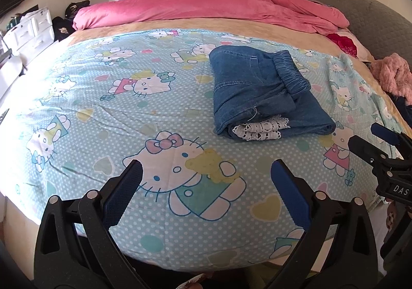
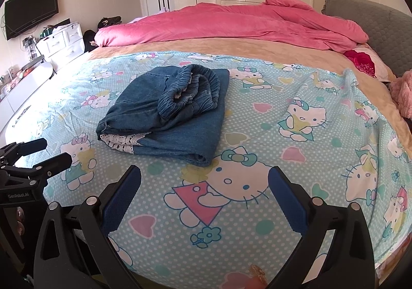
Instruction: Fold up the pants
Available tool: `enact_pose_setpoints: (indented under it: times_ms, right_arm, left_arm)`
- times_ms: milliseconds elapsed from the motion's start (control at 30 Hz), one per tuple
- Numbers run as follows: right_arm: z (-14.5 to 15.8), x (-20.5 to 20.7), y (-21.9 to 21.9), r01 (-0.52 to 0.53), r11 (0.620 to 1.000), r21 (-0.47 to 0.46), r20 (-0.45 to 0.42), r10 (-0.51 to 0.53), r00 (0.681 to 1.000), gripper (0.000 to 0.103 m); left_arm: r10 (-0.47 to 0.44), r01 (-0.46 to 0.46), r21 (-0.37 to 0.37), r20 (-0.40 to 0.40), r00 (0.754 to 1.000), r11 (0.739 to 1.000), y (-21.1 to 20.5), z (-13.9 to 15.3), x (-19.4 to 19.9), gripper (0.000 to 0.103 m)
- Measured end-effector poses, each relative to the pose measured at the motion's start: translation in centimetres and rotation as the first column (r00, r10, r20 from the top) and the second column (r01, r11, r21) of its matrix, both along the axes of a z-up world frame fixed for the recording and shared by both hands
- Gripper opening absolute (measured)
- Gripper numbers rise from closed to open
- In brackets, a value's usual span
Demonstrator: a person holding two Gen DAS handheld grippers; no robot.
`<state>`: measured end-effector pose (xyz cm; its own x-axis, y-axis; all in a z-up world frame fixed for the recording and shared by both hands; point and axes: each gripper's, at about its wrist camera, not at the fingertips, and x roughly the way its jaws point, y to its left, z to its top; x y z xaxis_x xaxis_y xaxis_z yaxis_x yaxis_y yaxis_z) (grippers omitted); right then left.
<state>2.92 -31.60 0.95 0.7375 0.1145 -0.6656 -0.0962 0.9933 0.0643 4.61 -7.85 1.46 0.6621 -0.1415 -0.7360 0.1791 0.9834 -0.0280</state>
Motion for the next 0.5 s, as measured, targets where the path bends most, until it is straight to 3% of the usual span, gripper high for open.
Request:
enact_pose_setpoints:
  times_ms: [500]
  right_arm:
    - [-0.09, 0.03, -0.03, 0.001, 1.000, 0.001, -0.004, -0.001, 1.000, 0.099]
  left_arm:
    - [-0.008, 0.008, -0.001, 0.004, 1.000, 1.000, -0.26, 0.03, -0.03, 0.094]
